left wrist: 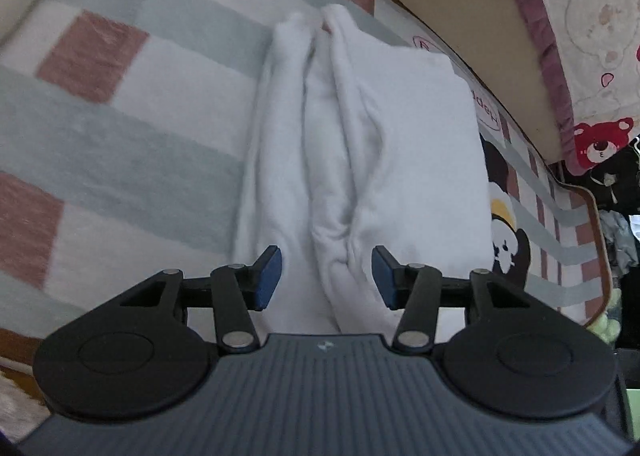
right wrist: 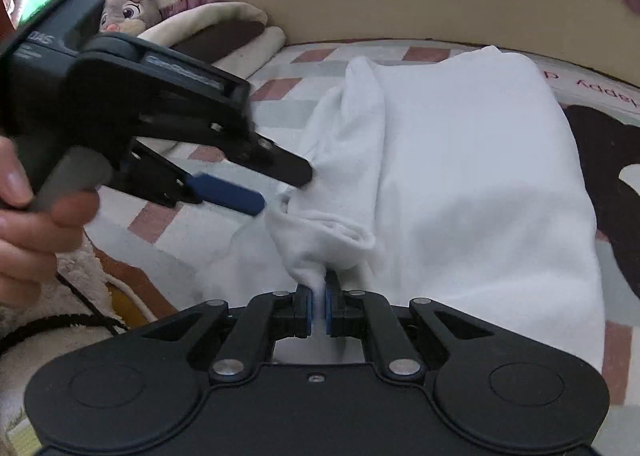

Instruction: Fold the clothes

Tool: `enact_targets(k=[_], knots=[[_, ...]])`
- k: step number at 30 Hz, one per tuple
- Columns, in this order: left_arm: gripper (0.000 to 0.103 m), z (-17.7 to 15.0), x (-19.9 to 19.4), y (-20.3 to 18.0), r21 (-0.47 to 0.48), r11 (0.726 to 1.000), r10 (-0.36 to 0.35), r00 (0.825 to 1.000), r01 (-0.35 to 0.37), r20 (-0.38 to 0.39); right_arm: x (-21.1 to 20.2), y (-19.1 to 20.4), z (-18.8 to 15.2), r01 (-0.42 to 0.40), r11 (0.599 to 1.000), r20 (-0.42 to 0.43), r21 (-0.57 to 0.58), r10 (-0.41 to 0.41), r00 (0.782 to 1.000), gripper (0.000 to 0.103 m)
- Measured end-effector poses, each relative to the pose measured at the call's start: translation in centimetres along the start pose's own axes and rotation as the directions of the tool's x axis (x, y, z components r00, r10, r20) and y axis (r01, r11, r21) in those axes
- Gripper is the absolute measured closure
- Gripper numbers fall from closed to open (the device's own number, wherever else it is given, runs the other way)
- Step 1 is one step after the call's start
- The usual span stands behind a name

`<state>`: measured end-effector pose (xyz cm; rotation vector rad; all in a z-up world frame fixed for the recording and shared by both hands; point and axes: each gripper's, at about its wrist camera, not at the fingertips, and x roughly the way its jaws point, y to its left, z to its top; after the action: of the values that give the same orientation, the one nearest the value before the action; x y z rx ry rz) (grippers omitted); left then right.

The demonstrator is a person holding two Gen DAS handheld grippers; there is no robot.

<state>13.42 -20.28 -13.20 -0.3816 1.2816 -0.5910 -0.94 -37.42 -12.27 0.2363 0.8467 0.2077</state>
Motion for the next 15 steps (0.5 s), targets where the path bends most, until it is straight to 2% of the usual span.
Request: enact_targets(k=[4, 9, 12, 15], knots=[[0.052, 0.0, -0.6, -0.2, -0.012, 0.999, -0.04, 0.998, 0.041, 0.054, -1.5, -0.9, 0.4, -0.043, 0.998, 0.063, 0.046, 0.041, 0.997, 0.094], [0.047, 0.0, -2.5, -0.1, -0.036, 0.992, -0.116, 0.985, 0.122, 0.131, -3.1, -1.0, 0.7, -0.065, 0.996, 0.152, 0.059, 0.055, 0.987, 0.094], [0.037, 0.3, -2.2, 0.1, -0.032, 0.989, -0.142, 0.983, 0.147, 0.113, -2.4, -0.7, 1.0, -0.062, 0.996, 0.142, 0.058, 0.053, 0.988, 0.094], [0.035, 0.2, -0.7, 0.0, -0.043, 0.99, -0.133, 0.988, 0.137, 0.079, -2.2, 0.0, 0.9, -0.046, 0.999, 0.129, 0.019, 0.043, 0.991, 0.094]])
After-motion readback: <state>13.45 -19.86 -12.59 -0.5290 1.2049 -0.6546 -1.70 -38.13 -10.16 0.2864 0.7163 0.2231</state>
